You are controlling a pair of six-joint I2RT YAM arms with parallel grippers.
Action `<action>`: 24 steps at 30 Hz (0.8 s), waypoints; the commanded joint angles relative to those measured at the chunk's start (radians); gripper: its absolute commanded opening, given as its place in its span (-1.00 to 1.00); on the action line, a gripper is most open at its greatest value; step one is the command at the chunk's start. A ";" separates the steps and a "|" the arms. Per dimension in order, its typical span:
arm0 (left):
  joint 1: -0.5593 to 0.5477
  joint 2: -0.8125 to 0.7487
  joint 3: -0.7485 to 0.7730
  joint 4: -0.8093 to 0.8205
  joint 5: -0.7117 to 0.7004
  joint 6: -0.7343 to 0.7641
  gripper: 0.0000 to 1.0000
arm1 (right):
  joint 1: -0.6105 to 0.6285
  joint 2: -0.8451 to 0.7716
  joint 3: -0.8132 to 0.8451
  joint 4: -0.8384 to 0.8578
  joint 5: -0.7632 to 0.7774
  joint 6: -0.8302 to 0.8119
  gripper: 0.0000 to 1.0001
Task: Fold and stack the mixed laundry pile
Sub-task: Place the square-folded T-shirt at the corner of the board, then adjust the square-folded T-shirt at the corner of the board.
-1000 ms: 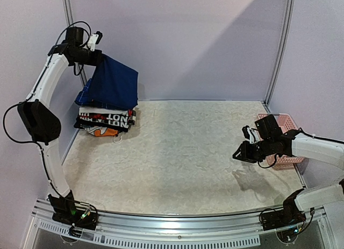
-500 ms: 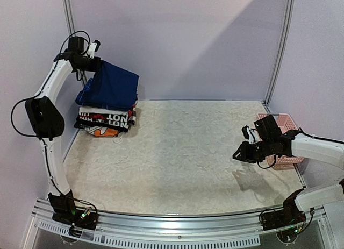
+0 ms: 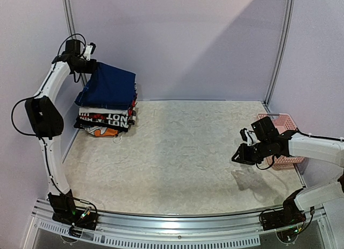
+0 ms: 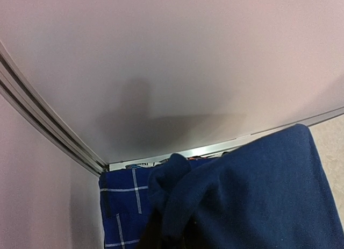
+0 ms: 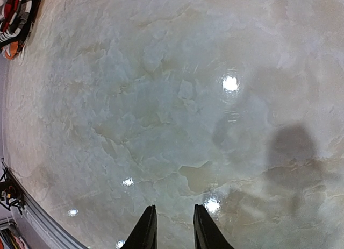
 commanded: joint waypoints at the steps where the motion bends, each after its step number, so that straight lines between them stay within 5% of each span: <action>1: 0.020 0.030 0.026 0.062 -0.093 -0.026 -0.49 | 0.013 0.005 0.022 -0.001 0.020 0.003 -0.51; 4: 0.020 0.034 0.026 0.084 -0.248 -0.076 0.65 | 0.016 0.005 0.022 0.000 0.021 0.003 -0.51; 5: 0.020 0.032 0.027 0.086 -0.290 -0.088 0.94 | 0.017 0.005 0.022 0.000 0.021 0.004 -0.51; 6: 0.020 0.028 0.026 0.085 -0.330 -0.103 0.99 | 0.018 0.004 0.024 -0.001 0.022 0.004 -0.51; 12: 0.020 -0.038 0.016 0.016 -0.345 -0.187 0.92 | 0.029 -0.010 0.025 -0.005 0.028 0.009 -0.51; 18: 0.020 -0.203 -0.198 -0.003 -0.104 -0.327 0.56 | 0.046 -0.015 0.031 0.012 0.024 0.015 -0.51; 24: 0.023 -0.158 -0.204 -0.119 0.064 -0.350 0.52 | 0.071 -0.010 0.036 0.023 0.019 0.015 -0.51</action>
